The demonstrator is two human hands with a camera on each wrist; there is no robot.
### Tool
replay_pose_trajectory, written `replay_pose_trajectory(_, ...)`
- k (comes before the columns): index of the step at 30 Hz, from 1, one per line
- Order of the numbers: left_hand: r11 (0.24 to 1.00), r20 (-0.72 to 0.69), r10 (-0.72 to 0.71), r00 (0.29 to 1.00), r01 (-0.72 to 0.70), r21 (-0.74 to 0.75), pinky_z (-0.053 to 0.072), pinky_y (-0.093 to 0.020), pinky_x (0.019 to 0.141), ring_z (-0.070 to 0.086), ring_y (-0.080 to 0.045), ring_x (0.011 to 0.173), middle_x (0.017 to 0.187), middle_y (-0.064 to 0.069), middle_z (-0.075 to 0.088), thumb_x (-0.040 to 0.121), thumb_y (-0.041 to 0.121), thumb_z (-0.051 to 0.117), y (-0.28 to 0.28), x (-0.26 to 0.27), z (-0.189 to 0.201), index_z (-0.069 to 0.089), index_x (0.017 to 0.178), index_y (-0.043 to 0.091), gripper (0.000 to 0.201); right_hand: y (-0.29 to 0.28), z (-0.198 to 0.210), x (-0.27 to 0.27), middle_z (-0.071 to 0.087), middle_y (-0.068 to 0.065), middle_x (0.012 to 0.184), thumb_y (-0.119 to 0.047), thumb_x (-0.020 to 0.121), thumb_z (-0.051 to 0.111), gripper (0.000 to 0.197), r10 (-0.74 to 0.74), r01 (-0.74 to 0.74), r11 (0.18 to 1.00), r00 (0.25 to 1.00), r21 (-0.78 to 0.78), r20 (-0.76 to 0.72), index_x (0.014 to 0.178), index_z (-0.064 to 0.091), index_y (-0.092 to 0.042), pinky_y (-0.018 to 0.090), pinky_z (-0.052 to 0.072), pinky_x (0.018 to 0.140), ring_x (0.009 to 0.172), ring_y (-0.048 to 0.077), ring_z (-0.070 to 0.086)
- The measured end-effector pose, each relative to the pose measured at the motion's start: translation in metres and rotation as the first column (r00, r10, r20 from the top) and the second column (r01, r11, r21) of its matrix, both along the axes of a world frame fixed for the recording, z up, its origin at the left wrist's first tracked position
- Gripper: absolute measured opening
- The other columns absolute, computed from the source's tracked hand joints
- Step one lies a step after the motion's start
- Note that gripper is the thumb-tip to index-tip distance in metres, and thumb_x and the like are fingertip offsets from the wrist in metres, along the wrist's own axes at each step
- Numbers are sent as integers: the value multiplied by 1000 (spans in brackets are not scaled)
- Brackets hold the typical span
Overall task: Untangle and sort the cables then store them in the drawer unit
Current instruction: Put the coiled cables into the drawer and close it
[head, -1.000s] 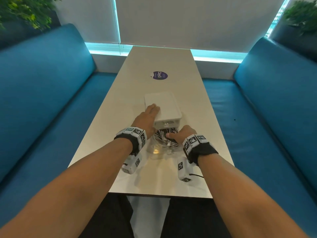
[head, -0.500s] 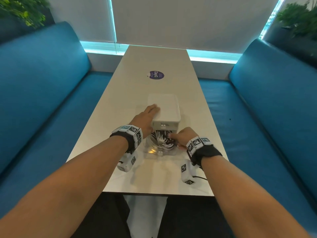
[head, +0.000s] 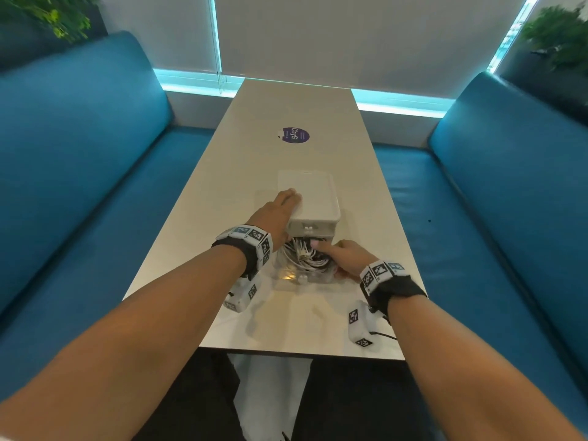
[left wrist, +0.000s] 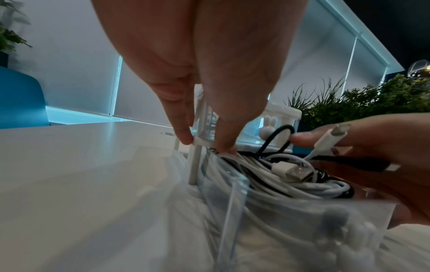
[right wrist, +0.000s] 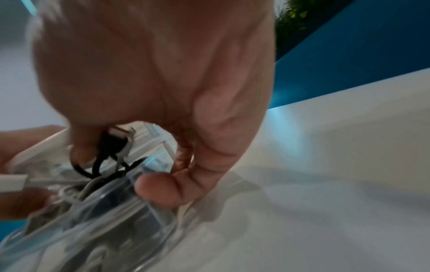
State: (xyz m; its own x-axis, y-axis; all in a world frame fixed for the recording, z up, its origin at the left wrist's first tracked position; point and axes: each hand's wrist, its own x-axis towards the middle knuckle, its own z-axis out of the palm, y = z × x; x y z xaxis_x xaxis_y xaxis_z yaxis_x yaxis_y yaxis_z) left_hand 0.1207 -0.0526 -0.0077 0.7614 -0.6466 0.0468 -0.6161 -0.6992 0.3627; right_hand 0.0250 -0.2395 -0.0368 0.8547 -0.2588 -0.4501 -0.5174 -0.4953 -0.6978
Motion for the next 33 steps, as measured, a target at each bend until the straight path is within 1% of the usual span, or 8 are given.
replay_pose_trajectory(5, 1000, 20, 6, 1000, -6, -4, 48, -35, 87, 55, -32, 117, 163, -1, 11, 78, -6, 70, 1, -2, 0, 24, 154, 18, 92, 8, -3, 2, 69, -2, 75, -61, 64, 85, 47, 18, -14, 996, 999, -93, 45, 81, 68, -20, 23, 44, 55, 69, 15, 65)
replay_pose_trajectory(13, 1000, -15, 5, 1000, -5, -10, 49, -41, 97, 51, -32, 125, 162, 3, 14, 78, -5, 70, 4, 1, 1, 26, 153, 21, 91, 32, -15, 16, 67, 4, 99, -62, 60, 83, 74, -286, 319, 927, 941, -195, 181, 110, 59, -13, 33, 56, 72, 88, 26, 67)
replay_pose_trajectory(15, 1000, -18, 6, 1000, -6, 1, 48, -40, 96, 51, -33, 125, 162, 1, 14, 78, -3, 72, 3, 0, 3, 26, 153, 19, 91, 30, -15, 16, 66, 4, 99, -59, 62, 84, 75, -294, 321, 936, 938, -144, 181, 112, 56, -10, 31, 53, 71, 91, 26, 67)
replay_pose_trajectory(20, 999, 23, 18, 1000, -19, 31, 50, -40, 89, 55, -34, 118, 161, -3, 14, 78, -4, 73, -1, -2, 3, 27, 152, 17, 90, 2, -7, 4, 75, 5, 90, -60, 61, 84, 56, -33, 20, 993, 994, 118, 106, 98, 73, -20, 31, 55, 69, 73, 17, 65)
replay_pose_trajectory(23, 1000, 6, 12, 1000, -12, 25, 50, -43, 92, 54, -34, 119, 161, -3, 14, 77, -3, 74, -1, -2, 3, 27, 152, 17, 91, -8, -9, -1, 74, 11, 80, -66, 70, 75, 64, -68, 57, 989, 995, 134, 76, 103, 71, -11, 40, 55, 77, 67, 21, 62)
replay_pose_trajectory(26, 1000, -9, 17, 1000, -16, 11, 49, -43, 96, 52, -33, 123, 162, -1, 15, 78, -1, 75, 2, -1, 3, 27, 153, 18, 91, -4, -6, 1, 66, 9, 64, -50, 84, 72, 49, -131, 130, 991, 987, 20, 91, 97, 72, -3, 32, 50, 63, 57, 21, 58)
replay_pose_trajectory(30, 1000, -22, 14, 1000, -15, -12, 48, -42, 99, 51, -32, 126, 161, 0, 17, 79, 2, 73, 8, -2, 1, 28, 153, 18, 87, 5, -3, 6, 70, 5, 87, -45, 81, 75, 43, -245, 291, 946, 931, -145, 271, 102, 64, -9, 31, 53, 69, 76, 23, 68)
replay_pose_trajectory(33, 1000, -20, -8, 1000, 8, -7, 50, -44, 97, 52, -33, 125, 161, 0, 15, 81, 2, 71, 10, -1, 1, 27, 153, 19, 86, 9, -14, 0, 71, 6, 92, -42, 83, 76, 52, -303, 299, 952, 913, 56, 273, 117, 49, -13, 35, 59, 68, 70, 20, 73)
